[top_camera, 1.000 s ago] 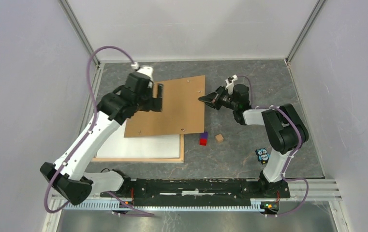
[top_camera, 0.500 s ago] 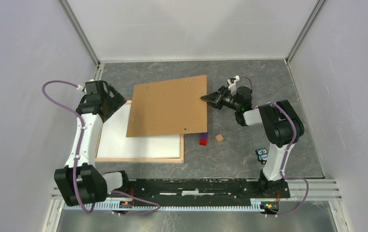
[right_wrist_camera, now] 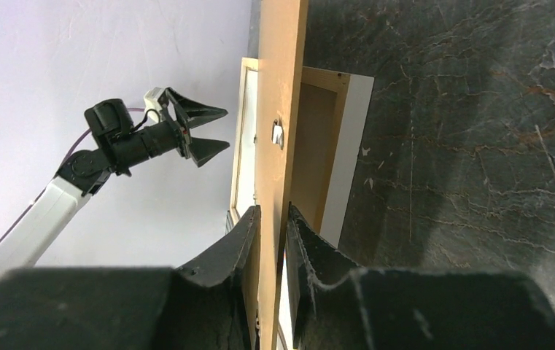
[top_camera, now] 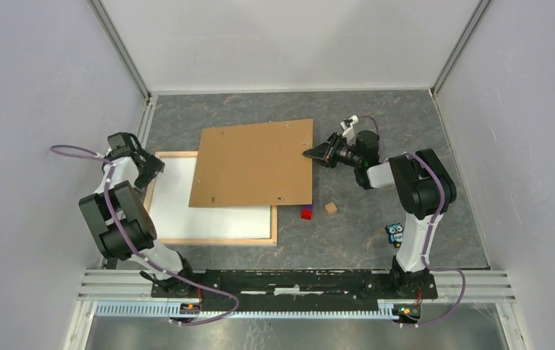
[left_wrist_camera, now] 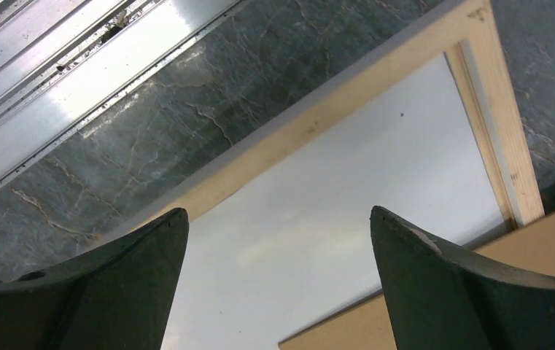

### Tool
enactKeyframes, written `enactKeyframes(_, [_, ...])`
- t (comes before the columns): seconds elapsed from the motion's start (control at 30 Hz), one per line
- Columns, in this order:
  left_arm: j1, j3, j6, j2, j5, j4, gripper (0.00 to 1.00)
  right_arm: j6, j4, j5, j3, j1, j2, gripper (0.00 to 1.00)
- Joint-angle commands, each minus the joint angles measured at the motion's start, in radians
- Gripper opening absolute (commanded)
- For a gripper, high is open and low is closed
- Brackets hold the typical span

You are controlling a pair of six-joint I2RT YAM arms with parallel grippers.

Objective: Put the photo into the frame

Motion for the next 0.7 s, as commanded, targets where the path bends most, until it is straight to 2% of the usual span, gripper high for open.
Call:
enactKeyframes(0.0, [0.056, 0.080, 0.105, 0.069, 0.078, 0.063, 1.00, -0.043, 0.038, -0.043, 0.042, -0.001, 0.009, 0.24])
enactKeyframes(0.17, [0.071, 0.062, 0.121, 0.134, 0.114, 0.091, 1.00, -0.029, 0.058, -0.052, 0.041, 0.001, 0.017, 0.25])
enactKeyframes(0.37, [0.074, 0.056, 0.074, 0.192, 0.231, 0.065, 0.98, -0.036, 0.059, -0.049, 0.039, 0.002, 0.022, 0.40])
enactKeyframes(0.53, [0.076, 0.007, 0.032, 0.165, 0.273, 0.075, 0.95, -0.026, 0.084, -0.046, 0.031, 0.022, 0.026, 0.53])
enactKeyframes(0.67, [0.074, -0.047, -0.017, 0.130, 0.325, 0.102, 0.95, 0.012, 0.126, -0.022, 0.020, 0.043, 0.025, 0.55])
